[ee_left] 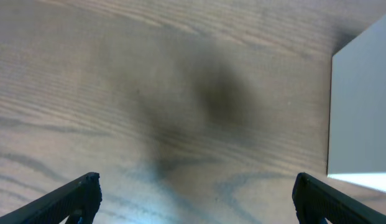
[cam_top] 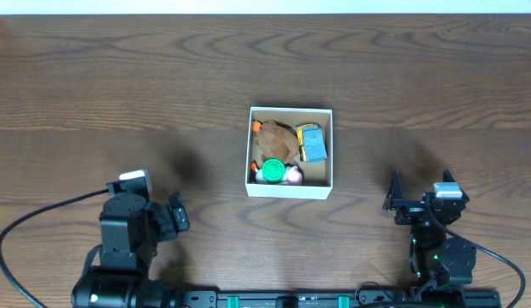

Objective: Pack container

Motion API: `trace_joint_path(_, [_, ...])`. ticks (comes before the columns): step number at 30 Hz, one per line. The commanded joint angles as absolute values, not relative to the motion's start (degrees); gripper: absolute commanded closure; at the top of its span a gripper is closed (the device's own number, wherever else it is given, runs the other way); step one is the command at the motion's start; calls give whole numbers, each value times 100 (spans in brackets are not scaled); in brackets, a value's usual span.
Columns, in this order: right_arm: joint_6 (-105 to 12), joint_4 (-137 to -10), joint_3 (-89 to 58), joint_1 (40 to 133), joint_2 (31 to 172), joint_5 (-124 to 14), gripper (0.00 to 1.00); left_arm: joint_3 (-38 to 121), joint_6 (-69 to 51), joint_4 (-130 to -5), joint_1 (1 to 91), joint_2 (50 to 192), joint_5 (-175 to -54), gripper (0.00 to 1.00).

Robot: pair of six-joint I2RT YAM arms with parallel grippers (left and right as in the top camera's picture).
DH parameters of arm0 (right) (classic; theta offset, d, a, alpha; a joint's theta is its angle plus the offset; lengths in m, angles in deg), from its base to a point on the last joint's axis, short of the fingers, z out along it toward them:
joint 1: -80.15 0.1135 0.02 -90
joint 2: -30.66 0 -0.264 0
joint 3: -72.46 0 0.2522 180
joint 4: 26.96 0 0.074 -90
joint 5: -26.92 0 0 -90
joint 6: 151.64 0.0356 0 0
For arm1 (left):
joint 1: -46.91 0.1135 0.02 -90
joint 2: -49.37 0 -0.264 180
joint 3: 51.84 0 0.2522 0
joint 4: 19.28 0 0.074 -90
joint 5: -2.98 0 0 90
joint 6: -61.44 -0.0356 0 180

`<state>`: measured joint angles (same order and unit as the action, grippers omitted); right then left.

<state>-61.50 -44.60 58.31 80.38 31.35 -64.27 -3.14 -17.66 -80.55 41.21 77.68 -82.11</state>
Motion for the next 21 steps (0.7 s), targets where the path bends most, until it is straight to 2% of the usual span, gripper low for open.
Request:
trace_joint_path(1, [-6235, -4491, 5838, 7990, 3108, -6368, 1, -443, -1758, -8101, 4224, 7222, -8191, 2])
trace_joint_path(5, [-6235, -4491, 5838, 7990, 3108, -6368, 1, -815, -2018, -7976, 4333, 6337, -8187, 2])
trace_joint_path(8, [-6235, -4491, 5838, 7988, 3111, -6368, 1, -1280, -2284, -7430, 4390, 5795, -8189, 2])
trace_joint_path(16, [-6235, -4491, 5838, 7988, 3130, -6368, 1, -2839, -3159, -4405, 4414, 5102, -8657, 2])
trace_joint_path(21, [-6235, -4491, 5838, 7988, 3130, -6368, 1, -3483, -3414, -3152, 4510, 5078, -8659, 2])
